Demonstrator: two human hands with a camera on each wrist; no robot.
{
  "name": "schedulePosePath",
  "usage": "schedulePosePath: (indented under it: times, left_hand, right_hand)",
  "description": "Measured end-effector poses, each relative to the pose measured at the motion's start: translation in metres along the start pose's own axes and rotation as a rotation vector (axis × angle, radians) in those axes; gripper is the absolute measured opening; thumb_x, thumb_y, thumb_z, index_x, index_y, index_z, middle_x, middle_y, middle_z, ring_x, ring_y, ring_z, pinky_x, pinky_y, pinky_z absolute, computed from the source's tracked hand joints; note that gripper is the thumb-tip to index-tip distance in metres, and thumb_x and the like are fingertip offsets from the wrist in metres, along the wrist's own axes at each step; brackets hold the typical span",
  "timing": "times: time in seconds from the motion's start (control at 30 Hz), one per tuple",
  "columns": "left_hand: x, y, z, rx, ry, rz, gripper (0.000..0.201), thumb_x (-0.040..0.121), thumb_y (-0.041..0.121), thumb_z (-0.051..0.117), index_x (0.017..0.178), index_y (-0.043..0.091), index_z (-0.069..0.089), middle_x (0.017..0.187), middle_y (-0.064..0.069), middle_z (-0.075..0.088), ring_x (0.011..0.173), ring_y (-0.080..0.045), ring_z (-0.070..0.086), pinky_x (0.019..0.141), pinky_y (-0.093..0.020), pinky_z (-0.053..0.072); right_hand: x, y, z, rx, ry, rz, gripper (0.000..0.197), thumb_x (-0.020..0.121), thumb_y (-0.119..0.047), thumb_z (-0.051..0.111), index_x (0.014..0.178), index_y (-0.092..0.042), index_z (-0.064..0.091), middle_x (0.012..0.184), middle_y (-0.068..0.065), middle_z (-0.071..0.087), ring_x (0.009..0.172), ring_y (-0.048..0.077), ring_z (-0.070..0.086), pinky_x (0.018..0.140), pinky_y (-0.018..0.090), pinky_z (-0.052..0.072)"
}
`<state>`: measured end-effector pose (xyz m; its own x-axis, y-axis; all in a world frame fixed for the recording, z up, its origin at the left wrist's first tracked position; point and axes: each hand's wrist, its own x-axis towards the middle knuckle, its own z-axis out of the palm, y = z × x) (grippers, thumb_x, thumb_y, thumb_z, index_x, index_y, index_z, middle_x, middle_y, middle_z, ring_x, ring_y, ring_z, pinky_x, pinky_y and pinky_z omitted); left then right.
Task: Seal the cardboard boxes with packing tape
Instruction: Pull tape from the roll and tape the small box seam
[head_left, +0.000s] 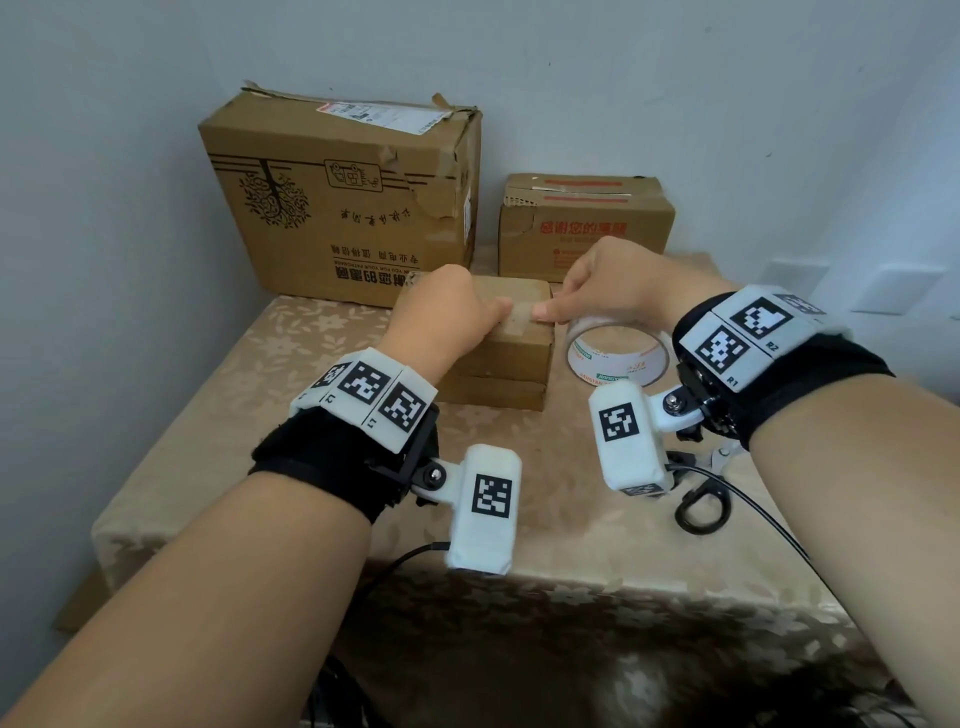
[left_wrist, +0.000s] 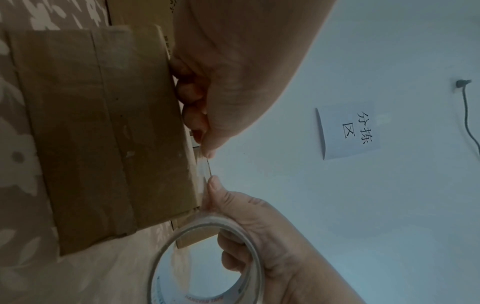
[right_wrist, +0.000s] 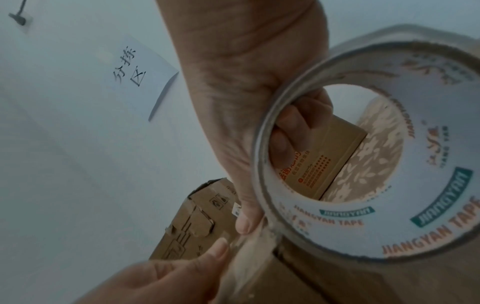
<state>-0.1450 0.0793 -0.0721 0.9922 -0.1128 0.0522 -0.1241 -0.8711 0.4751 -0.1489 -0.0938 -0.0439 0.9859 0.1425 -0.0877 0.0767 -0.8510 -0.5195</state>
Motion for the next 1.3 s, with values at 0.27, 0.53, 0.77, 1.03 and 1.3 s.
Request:
schedulePosePath:
  times: [0.27, 0.53, 0.77, 1.03, 1.3]
  left_hand:
    - [0.001, 0.001, 0.002, -0.008, -0.005, -0.043, 0.060, 0.090, 0.048, 0.055, 0.105, -0.010, 0.060, 0.110, -0.025, 0.059, 0.100, -0.040, 0.059, 0.083, -0.042, 0.049]
    - [0.005, 0.002, 0.009, 0.100, 0.008, -0.015, 0.056, 0.086, 0.055, 0.055, 0.082, -0.001, 0.058, 0.087, -0.011, 0.059, 0.087, -0.035, 0.062, 0.075, -0.038, 0.047]
    - [-0.002, 0.002, 0.010, 0.238, 0.065, 0.017, 0.052, 0.087, 0.059, 0.051, 0.112, 0.013, 0.050, 0.116, -0.009, 0.057, 0.110, -0.030, 0.051, 0.091, -0.043, 0.040]
    - [-0.021, -0.006, -0.003, -0.056, 0.077, 0.315, 0.025, 0.099, 0.028, 0.045, 0.115, 0.017, 0.060, 0.124, -0.002, 0.054, 0.115, -0.019, 0.049, 0.099, -0.035, 0.039]
    - [-0.020, -0.019, 0.015, 0.152, -0.221, 0.564, 0.045, 0.102, 0.026, 0.037, 0.147, 0.021, 0.032, 0.155, 0.003, 0.025, 0.145, -0.015, 0.017, 0.116, -0.026, 0.007]
  right_hand:
    - [-0.004, 0.000, -0.008, 0.134, -0.013, 0.031, 0.028, 0.079, -0.035, 0.077, 0.077, -0.007, 0.075, 0.067, -0.003, 0.064, 0.078, 0.010, 0.057, 0.072, 0.025, 0.043]
    - [-0.004, 0.009, -0.005, 0.158, -0.032, 0.089, 0.030, 0.077, -0.037, 0.078, 0.082, -0.008, 0.077, 0.076, -0.009, 0.065, 0.095, 0.012, 0.057, 0.093, 0.035, 0.044]
    - [-0.005, 0.011, -0.001, 0.217, -0.022, 0.087, 0.031, 0.077, -0.034, 0.079, 0.083, -0.004, 0.076, 0.061, -0.008, 0.063, 0.078, 0.011, 0.058, 0.079, 0.029, 0.047]
    - [-0.007, 0.012, 0.000, 0.222, 0.008, 0.066, 0.032, 0.076, -0.034, 0.080, 0.080, -0.003, 0.075, 0.046, -0.014, 0.057, 0.071, 0.011, 0.054, 0.077, 0.029, 0.045]
    - [-0.027, 0.023, 0.002, 0.174, 0.076, 0.160, 0.029, 0.079, -0.050, 0.072, 0.086, -0.022, 0.072, 0.089, -0.012, 0.064, 0.087, 0.008, 0.056, 0.075, 0.027, 0.040]
